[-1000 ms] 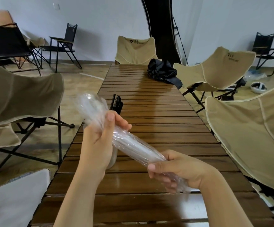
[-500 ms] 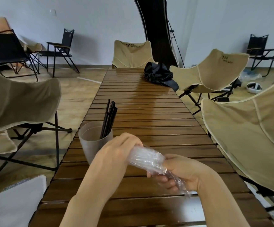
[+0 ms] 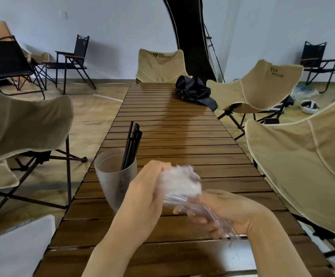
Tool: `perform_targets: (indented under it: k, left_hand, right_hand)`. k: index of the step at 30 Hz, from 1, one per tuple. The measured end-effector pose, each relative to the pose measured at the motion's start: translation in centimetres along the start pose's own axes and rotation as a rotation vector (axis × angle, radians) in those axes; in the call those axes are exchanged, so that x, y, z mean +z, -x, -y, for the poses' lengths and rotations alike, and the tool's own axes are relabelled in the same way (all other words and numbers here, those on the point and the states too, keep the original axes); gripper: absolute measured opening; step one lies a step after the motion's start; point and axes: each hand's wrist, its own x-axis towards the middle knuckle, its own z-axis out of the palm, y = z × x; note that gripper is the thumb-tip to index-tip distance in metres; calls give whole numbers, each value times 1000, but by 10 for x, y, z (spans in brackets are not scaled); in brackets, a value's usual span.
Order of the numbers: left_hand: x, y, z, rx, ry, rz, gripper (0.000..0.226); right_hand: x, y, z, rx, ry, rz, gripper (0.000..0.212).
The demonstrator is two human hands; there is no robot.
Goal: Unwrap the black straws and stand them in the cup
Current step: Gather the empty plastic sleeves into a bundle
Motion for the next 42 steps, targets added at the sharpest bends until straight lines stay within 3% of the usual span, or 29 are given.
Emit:
perform_targets:
  k: [3,5,7,9,12,13,17,20,23,27,29,33,39,42]
  left_hand:
    - [1,-4,-5,-86,427,-79,27]
    - [-3,-3,-5,-101,475,-39,28]
    - [-5,0,-1,-18,225,64,37]
    - [-1,2,-1,80,-133,225,28]
    - [8,4,-1,112,-392,360,19]
    - [10,3,-2,104,-429,378,22]
    - [13,-1,-5,95,-509,447,44]
    - [14,2,-8,124,-564,502,65]
    - [15,3,-13,110,-632,605,76]
    - [23,8,-16,101,-712,622,59]
    - [29,10,-14,83,-704,603,58]
    - [35,11,-9,80,-645,482,61]
    - [23,17,15,-10,-477,385,90]
    - [7,17,23,-202,-97,399,98]
  right_hand:
    - [3,1,3,35,93,-16,37]
    - [4,0,4,57,119,-3,33]
    - [6,-2,3,71,107,14,36]
    - [7,-1,2,59,84,26,35]
    - [5,5,0,42,29,-80,12]
    - [3,7,-1,35,-10,-76,12]
    - [-5,4,-6,32,-59,20,59]
    - [-6,-2,-7,50,-48,101,72]
    - [-5,1,-7,31,42,232,68]
    - [3,2,-6,0,75,307,42]
    - [6,-1,-4,36,122,266,41]
    - [9,-4,-2,102,153,140,82]
    - [5,-6,0,63,218,-25,39]
    - [2,-4,-1,-1,229,-113,45]
